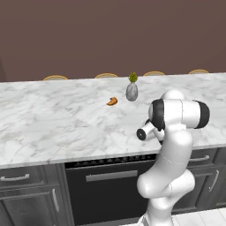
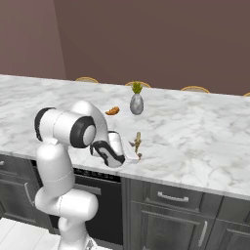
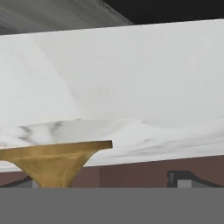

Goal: Pick the jar and candle from the dining table and place them in the open cabinet. Close the cabinet after placing the objects.

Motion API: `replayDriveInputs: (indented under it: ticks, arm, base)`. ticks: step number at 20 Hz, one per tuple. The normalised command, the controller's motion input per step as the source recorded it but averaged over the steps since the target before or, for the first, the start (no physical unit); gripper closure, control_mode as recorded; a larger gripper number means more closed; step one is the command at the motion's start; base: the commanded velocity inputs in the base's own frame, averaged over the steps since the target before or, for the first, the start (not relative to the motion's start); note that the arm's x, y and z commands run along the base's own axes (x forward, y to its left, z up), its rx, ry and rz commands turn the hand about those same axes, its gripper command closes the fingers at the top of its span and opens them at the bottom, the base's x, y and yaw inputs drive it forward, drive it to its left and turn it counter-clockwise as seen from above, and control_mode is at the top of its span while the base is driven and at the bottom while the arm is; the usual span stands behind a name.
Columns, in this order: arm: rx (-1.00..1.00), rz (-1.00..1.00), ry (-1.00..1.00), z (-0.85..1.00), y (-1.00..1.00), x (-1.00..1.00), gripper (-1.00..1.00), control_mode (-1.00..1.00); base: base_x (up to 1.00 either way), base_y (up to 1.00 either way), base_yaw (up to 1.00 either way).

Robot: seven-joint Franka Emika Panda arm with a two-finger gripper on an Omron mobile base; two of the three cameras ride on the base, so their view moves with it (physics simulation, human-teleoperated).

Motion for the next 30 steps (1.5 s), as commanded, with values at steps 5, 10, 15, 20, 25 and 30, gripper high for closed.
replayDriveInputs:
  ticks: [5,10,15,20,25,30]
  arm:
    - [0.0,0.0,-0.04,-0.03,-0.01,0.13,1.0,-1.0]
    - [0.0,0.0,-0.11,0.0,0.0,0.01,1.0,-1.0]
    - [0.0,0.0,-0.02,0.0,0.0,0.0,1.0,-1.0]
    - [-0.01,0.0,-0.02,0.05,0.0,-0.11,1.0,-1.0]
    - [-0.07,0.0,-0.06,0.32,0.0,-0.25,1.0,-1.0]
    - [-0.11,0.0,-0.05,0.44,0.0,-0.22,1.0,-1.0]
  base:
    - [0.0,0.0,0.0]
    - [0.0,0.0,0.0]
    - [0.0,0.0,0.0]
    - [0.0,0.0,0.0]
    - [0.0,0.0,0.0]
    - [0.0,0.0,0.0]
